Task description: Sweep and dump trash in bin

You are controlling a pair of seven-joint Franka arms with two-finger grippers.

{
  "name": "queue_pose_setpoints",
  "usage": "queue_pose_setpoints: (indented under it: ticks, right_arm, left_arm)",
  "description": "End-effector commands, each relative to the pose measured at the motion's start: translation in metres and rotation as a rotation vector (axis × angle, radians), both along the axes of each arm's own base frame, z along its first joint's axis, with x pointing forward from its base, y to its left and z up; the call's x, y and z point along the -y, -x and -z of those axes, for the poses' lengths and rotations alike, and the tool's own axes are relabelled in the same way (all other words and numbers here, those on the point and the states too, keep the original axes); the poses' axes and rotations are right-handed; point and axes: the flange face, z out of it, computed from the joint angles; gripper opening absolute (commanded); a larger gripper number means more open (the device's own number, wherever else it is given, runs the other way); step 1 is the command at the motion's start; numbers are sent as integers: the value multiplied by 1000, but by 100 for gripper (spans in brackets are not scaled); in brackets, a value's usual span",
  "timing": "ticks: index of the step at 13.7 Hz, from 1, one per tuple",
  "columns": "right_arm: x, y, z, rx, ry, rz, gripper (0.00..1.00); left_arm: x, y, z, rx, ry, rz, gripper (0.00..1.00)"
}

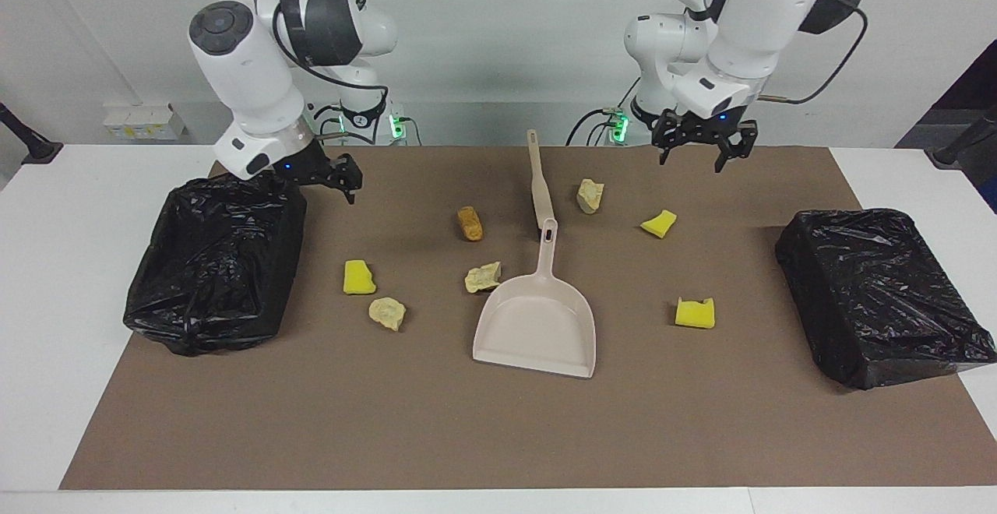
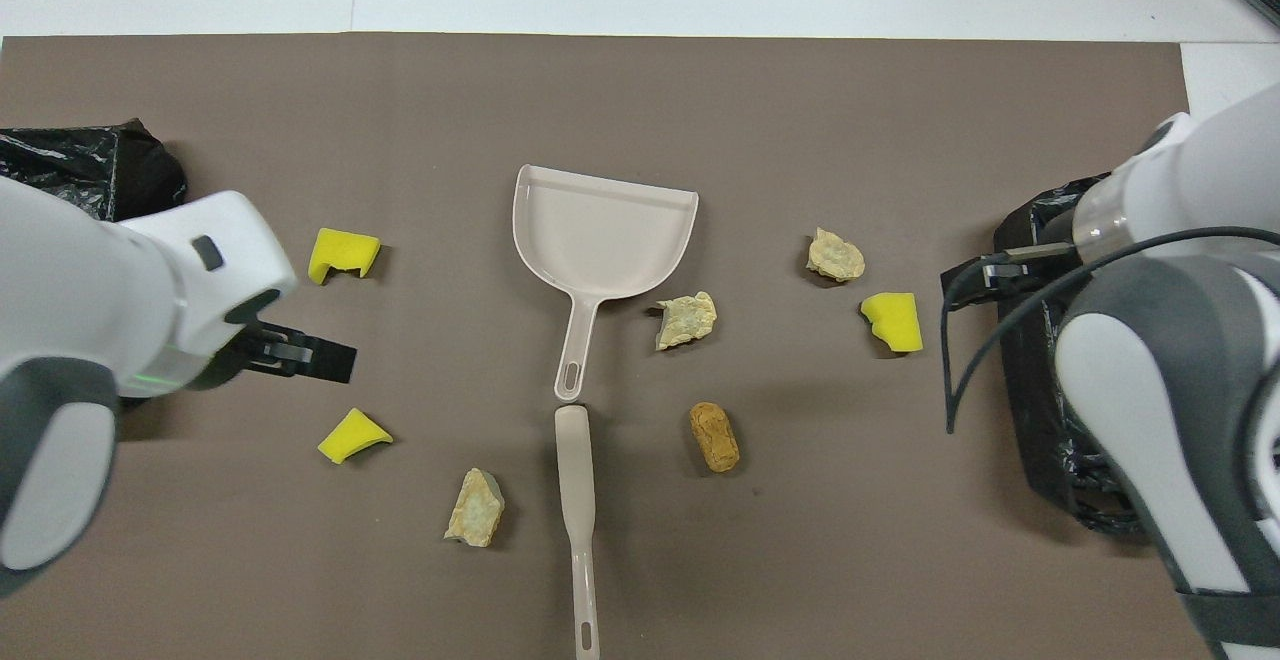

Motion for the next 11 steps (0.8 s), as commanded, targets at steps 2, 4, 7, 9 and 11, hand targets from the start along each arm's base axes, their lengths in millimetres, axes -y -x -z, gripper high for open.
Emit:
queue_pose_setpoints:
  ticks: [2,4,7,9,11]
  right_arm:
    - [-70,-20,55,13,-19,46,100]
    - [-109,-18,75,6,-12,79,100]
    - [-156,-10,80,18,-6,155,100]
    - [-190,-8,82,16,-12,215,100]
    - [-222,-3,88,13,-10,256,100]
  left_arm:
    - [58,49,57,11,2,-14,100]
    - [89,77,86,-1,2,-54,100]
    - [137,136,141,-19,2,-88,100]
    - [158,172,165,-26,13,-111,100]
    - [172,205,184,-49,13,-96,100]
